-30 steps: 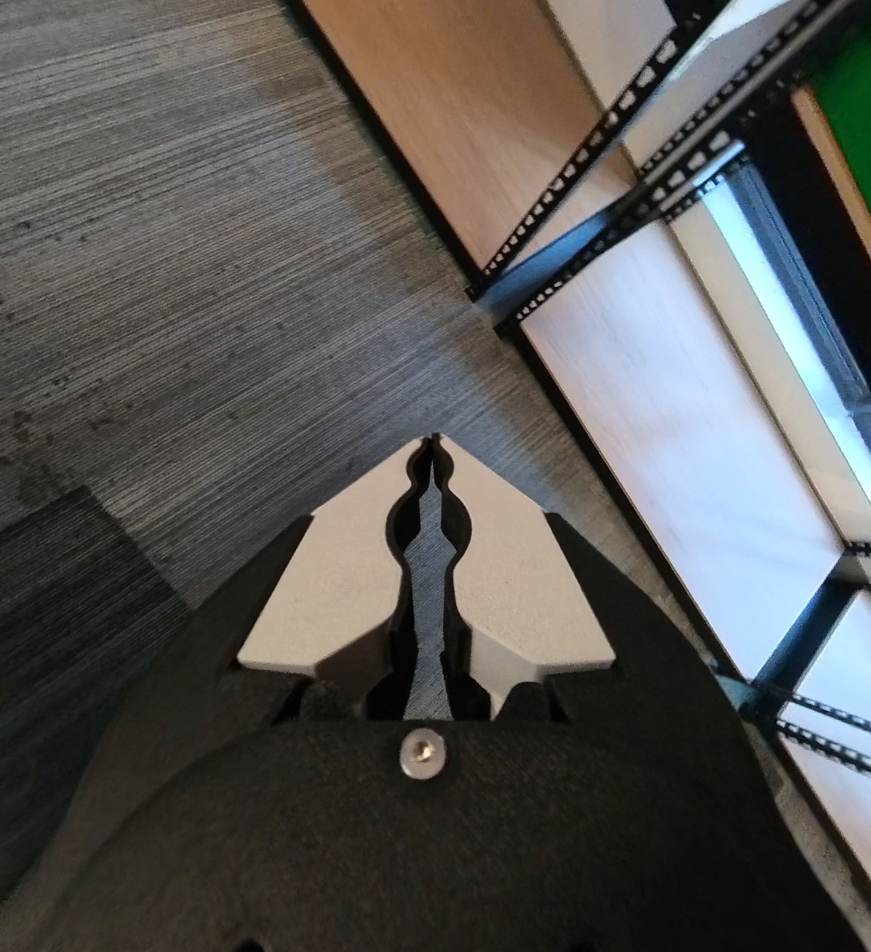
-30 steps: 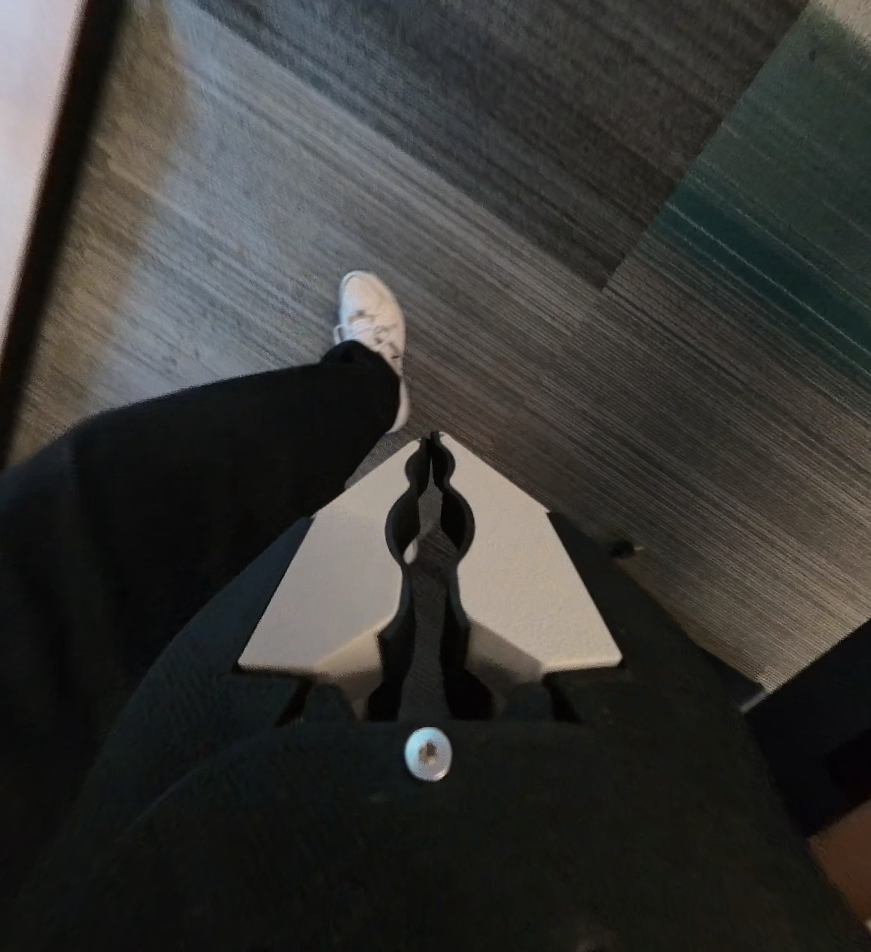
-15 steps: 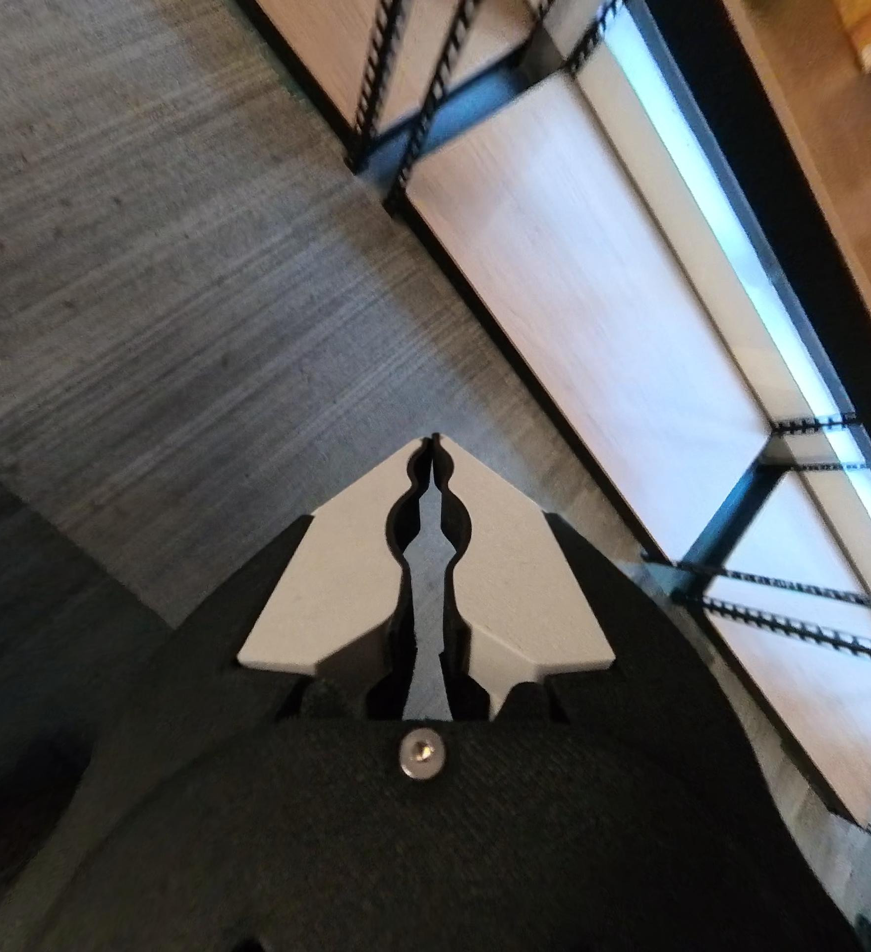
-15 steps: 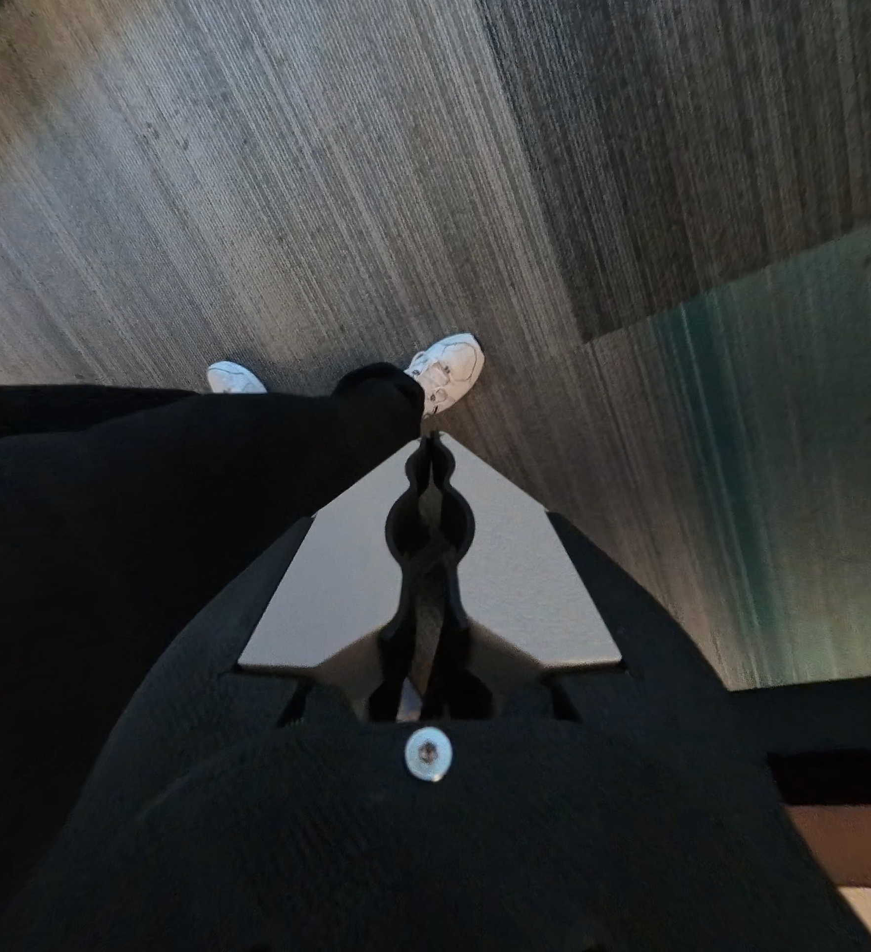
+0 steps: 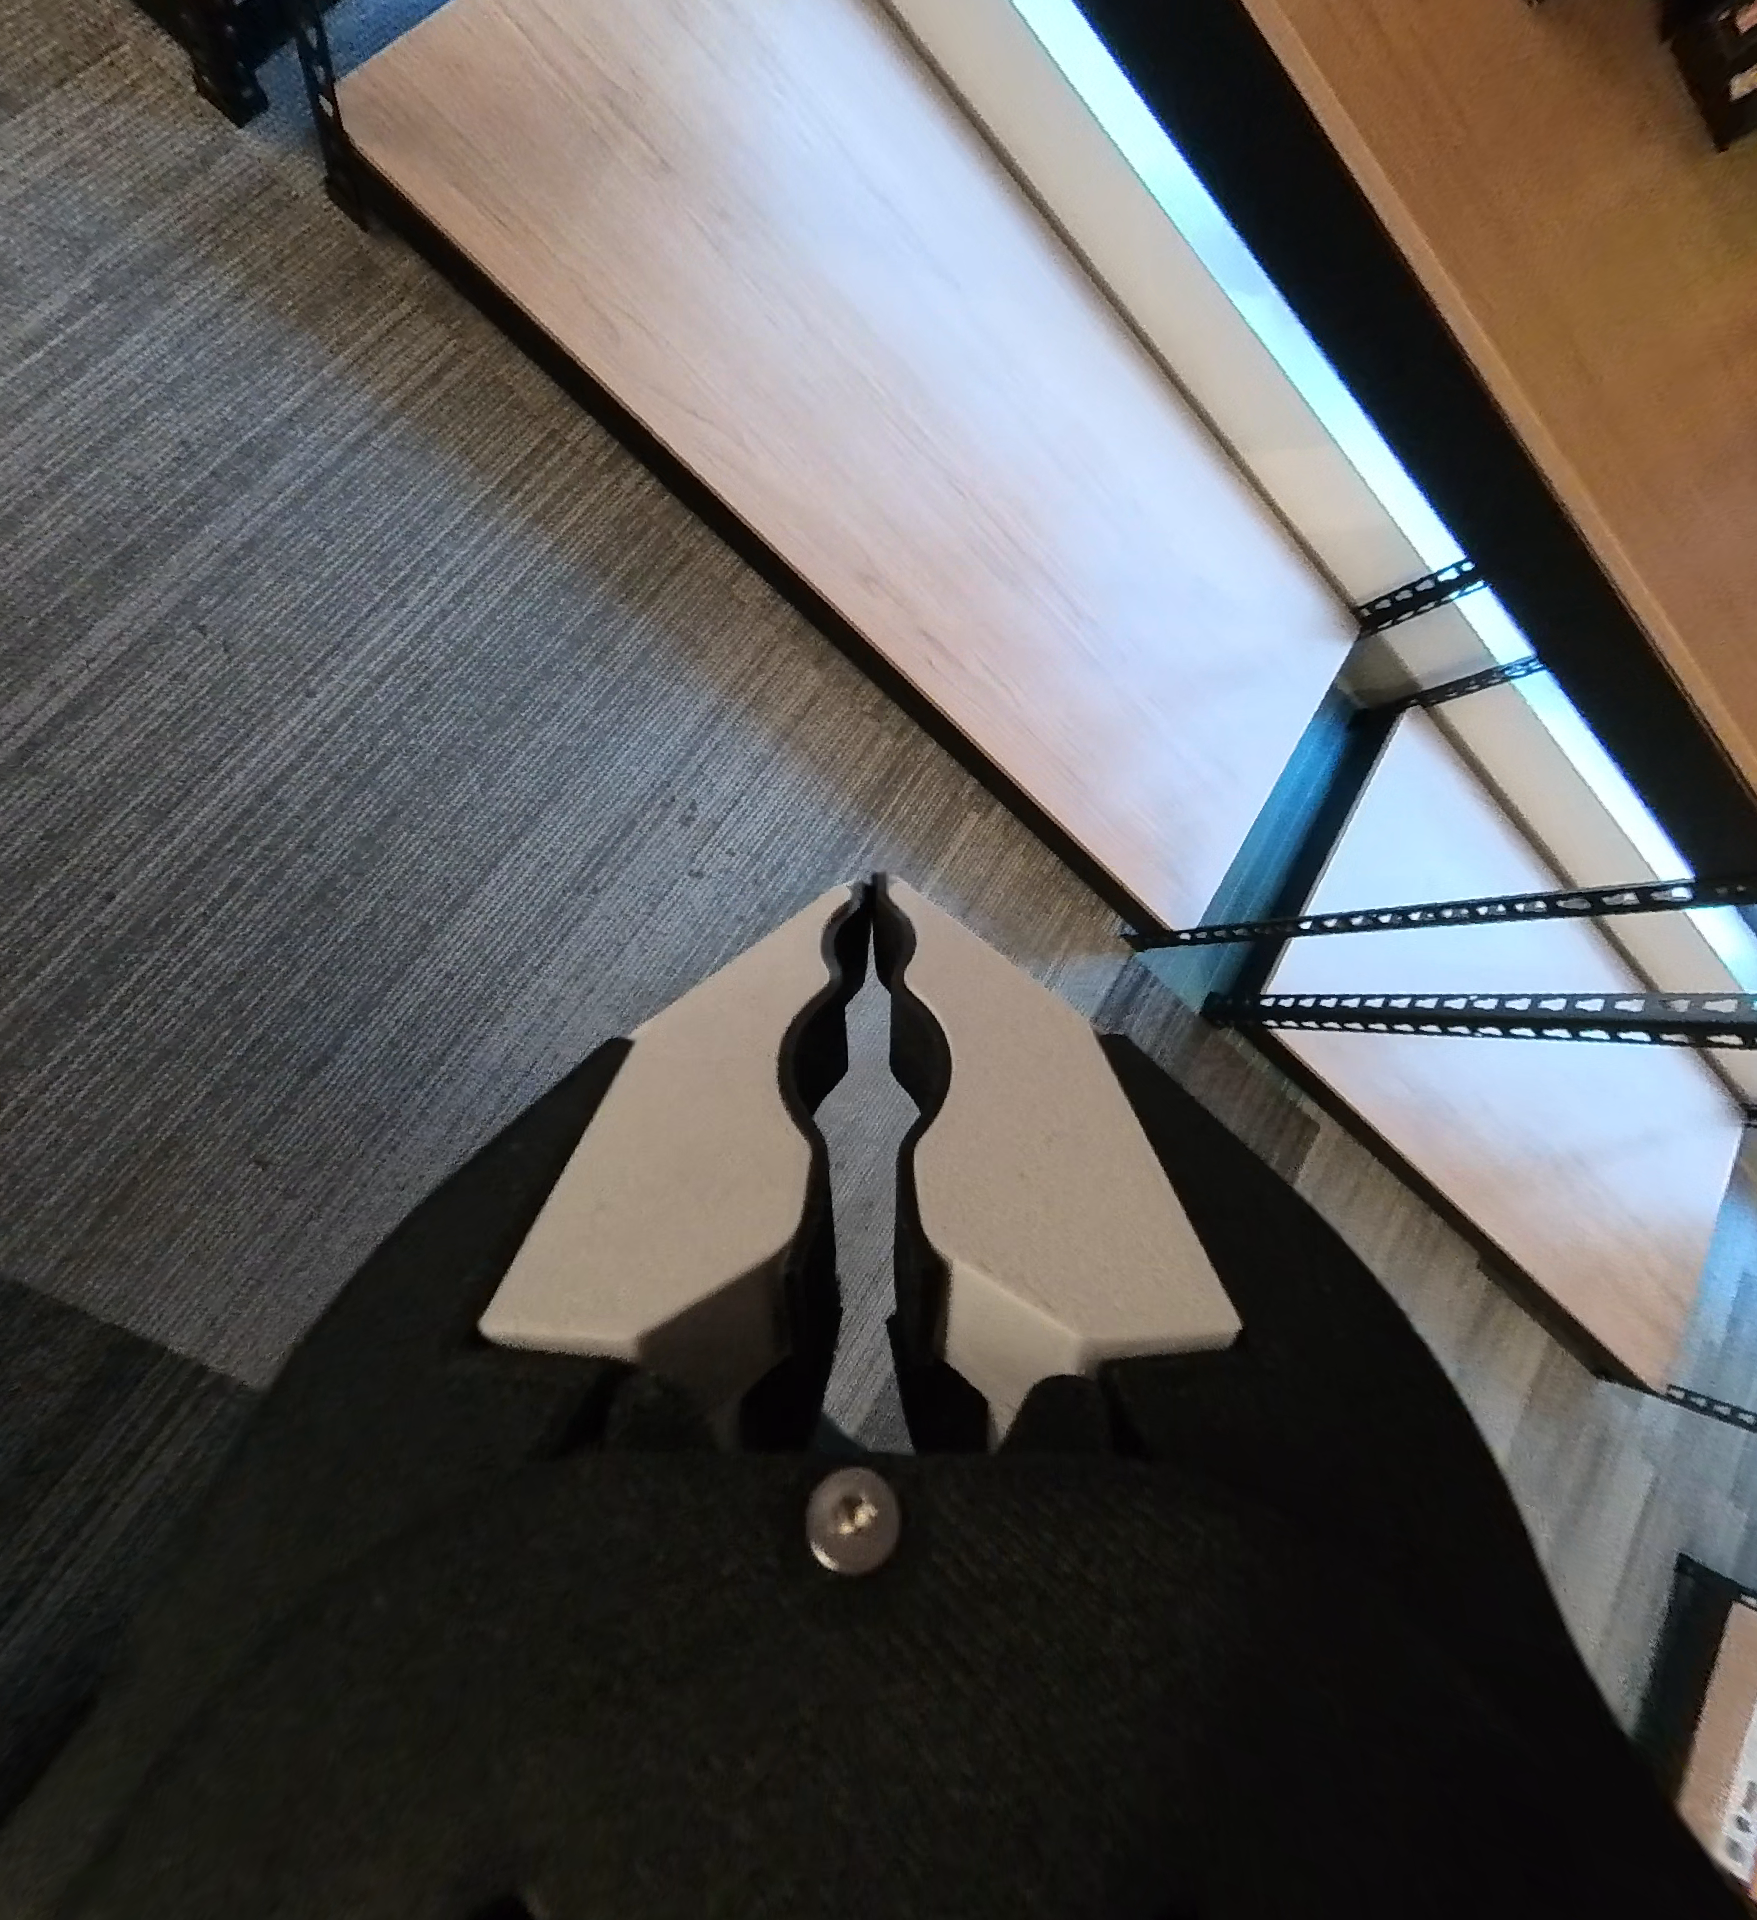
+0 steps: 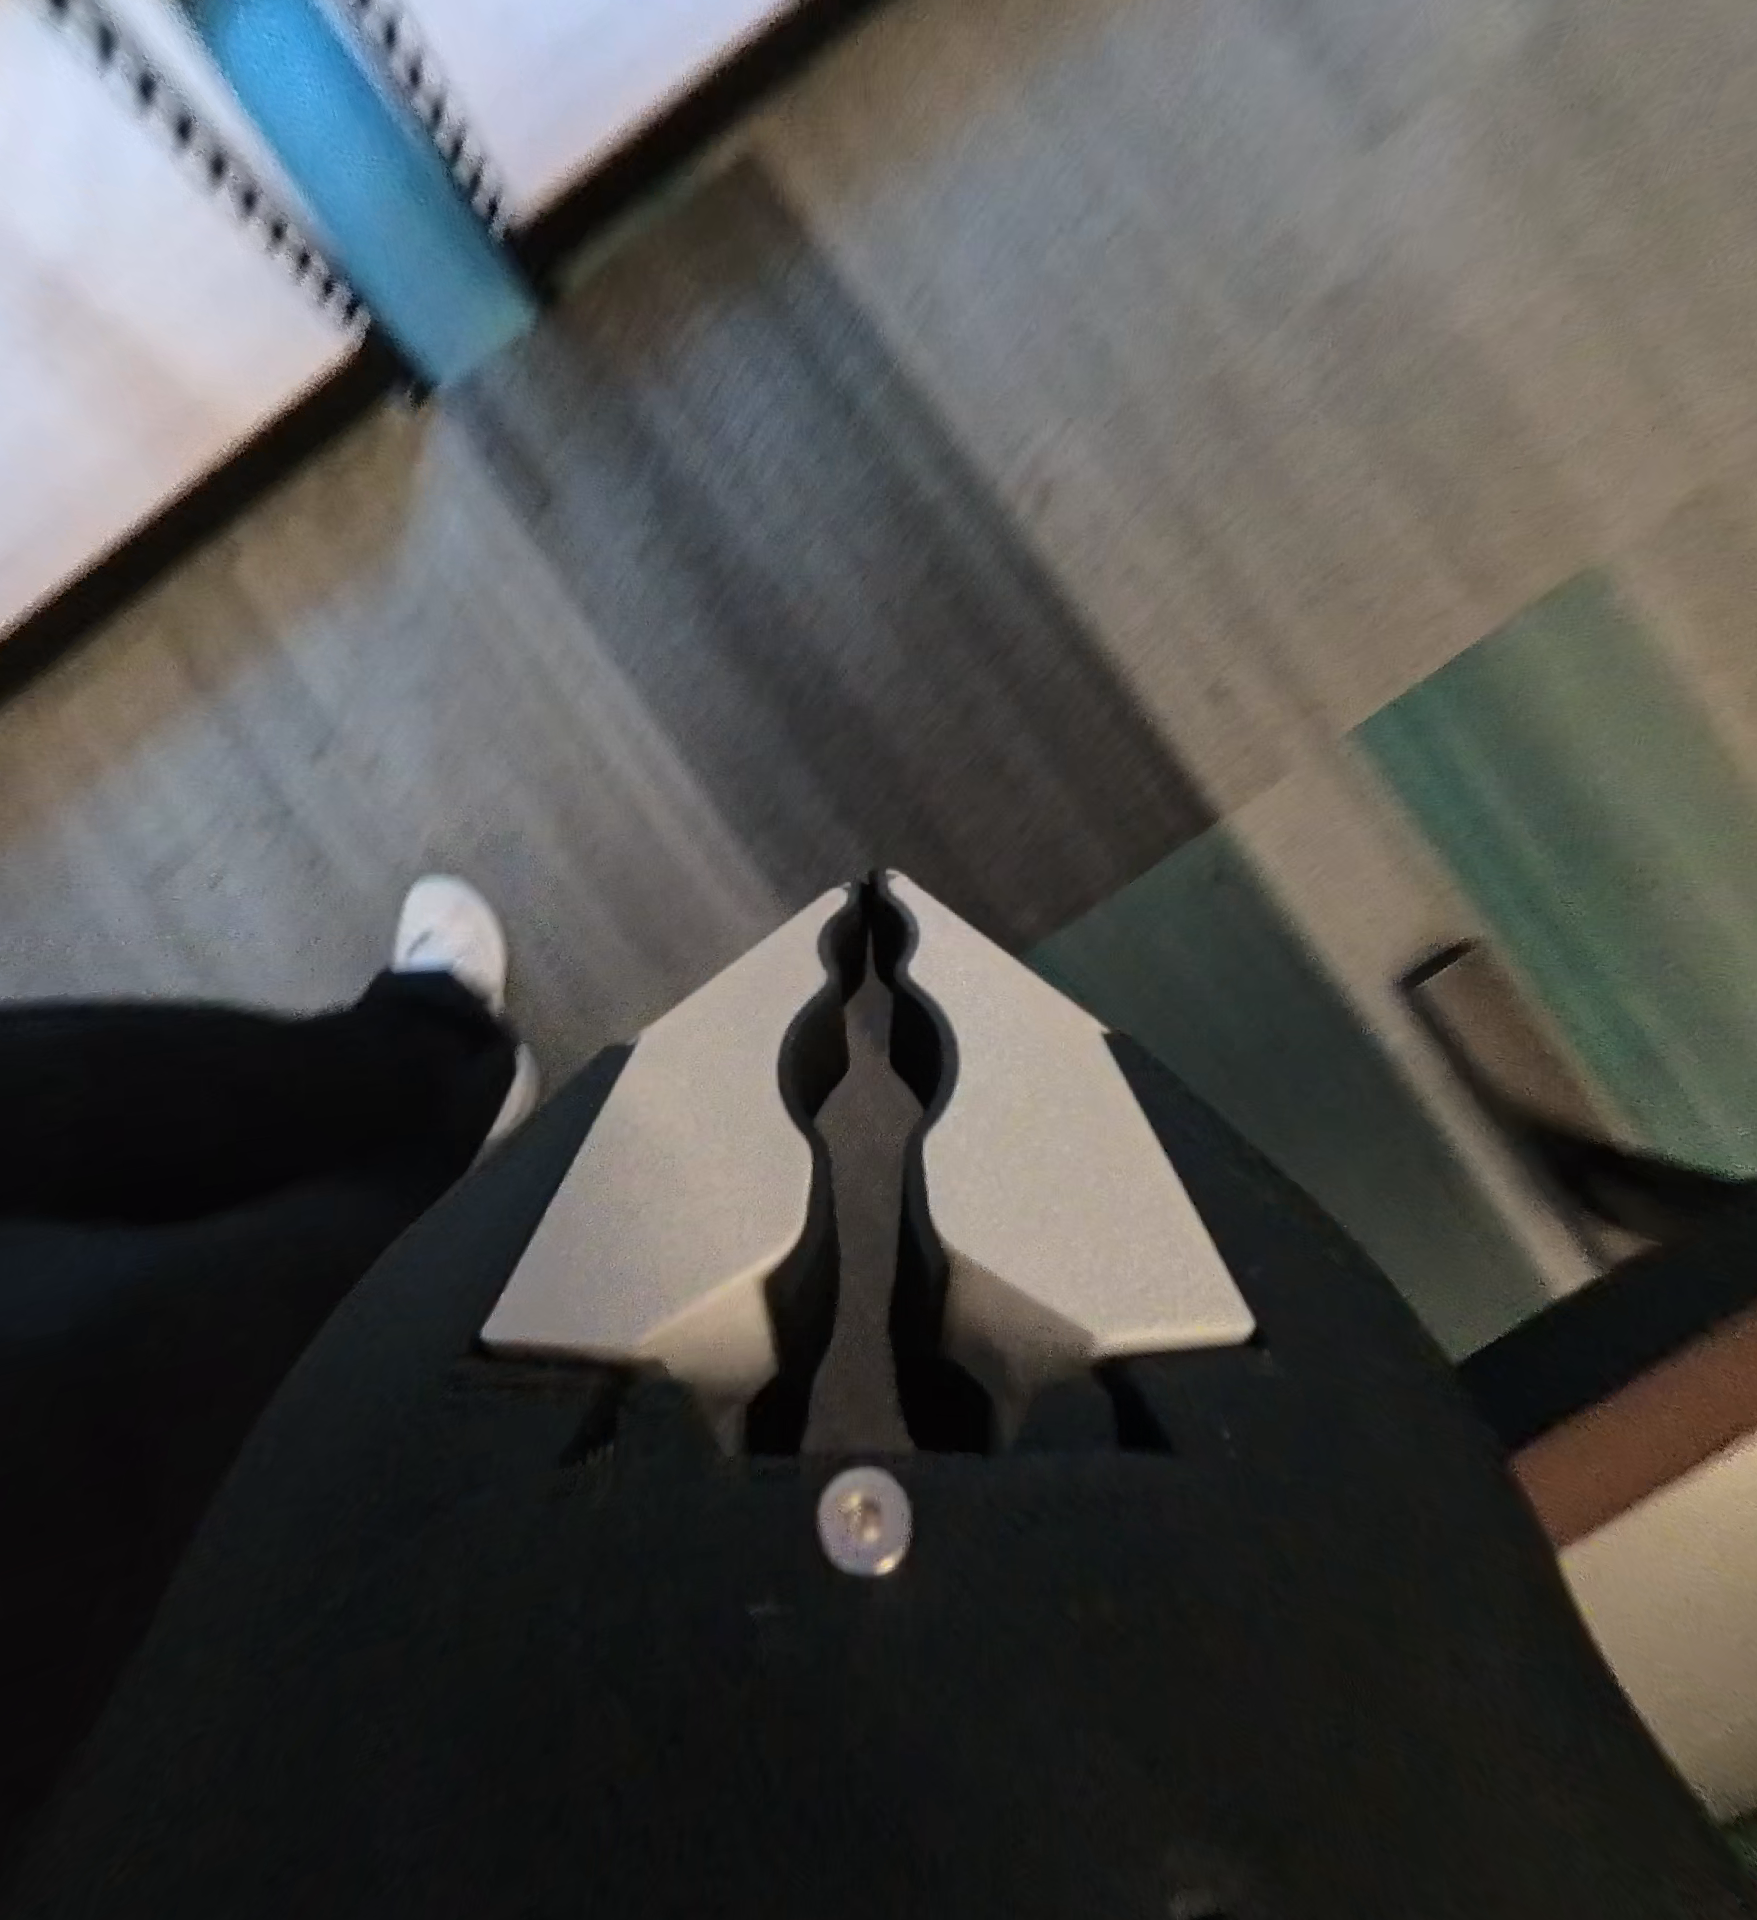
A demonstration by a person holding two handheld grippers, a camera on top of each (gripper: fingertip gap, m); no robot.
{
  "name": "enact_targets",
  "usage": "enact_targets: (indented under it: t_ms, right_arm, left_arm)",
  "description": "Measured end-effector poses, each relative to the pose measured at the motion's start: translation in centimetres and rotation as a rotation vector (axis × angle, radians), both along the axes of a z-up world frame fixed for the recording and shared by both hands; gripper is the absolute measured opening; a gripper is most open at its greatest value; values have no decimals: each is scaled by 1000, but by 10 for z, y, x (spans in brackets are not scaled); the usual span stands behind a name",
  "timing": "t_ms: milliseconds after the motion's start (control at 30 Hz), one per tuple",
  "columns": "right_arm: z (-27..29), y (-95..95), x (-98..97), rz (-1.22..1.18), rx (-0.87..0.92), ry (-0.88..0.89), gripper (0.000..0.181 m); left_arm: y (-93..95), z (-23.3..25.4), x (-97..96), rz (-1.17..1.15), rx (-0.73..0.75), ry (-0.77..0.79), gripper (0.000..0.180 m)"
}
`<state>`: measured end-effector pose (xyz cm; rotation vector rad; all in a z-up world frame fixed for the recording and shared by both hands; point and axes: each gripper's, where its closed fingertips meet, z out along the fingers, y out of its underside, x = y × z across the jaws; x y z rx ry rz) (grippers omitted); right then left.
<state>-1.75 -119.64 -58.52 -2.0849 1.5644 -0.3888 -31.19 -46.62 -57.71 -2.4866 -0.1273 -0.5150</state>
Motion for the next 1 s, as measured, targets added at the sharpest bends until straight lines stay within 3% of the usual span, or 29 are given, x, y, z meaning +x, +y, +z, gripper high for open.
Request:
enact_targets:
  t_ms: [133,233,300,367,400,500,667,767,867,1000]
  right_arm:
    - [68,-30,63,-99,-158,-375,0]
    - [63,-46,97,-130,-201,-326,20]
    - [45,-62,117,-186,-196,-250,22]
    - [29,-79,137,-256,-193,-198,17]
    - [19,-84,146,-276,-178,-159,2]
    - [-13,-84,151,-324,-110,41,0]
    - [-60,-80,148,-359,-99,204,0]
    - [-77,-69,128,-424,-107,310,0]
    - [-83,-55,107,-455,-95,343,0]
    - [-103,-54,67,-464,-103,503,0]
  left_arm:
    - [-15,-16,6,-23,-29,95,0]
    - [-33,-34,24,-86,-77,193,0]
    - [-42,-46,52,-164,-101,253,0]
    - [-48,-58,100,-270,-125,284,0]
    - [-54,-64,136,-353,-157,265,0]
    - [-77,-56,279,-777,-171,266,0]
    - [-172,-39,534,-1847,90,379,0]
    - [-243,-33,622,-2322,280,520,0]
    - [-322,-22,705,-2539,446,516,0]
    - [-446,-16,789,-2589,451,351,0]
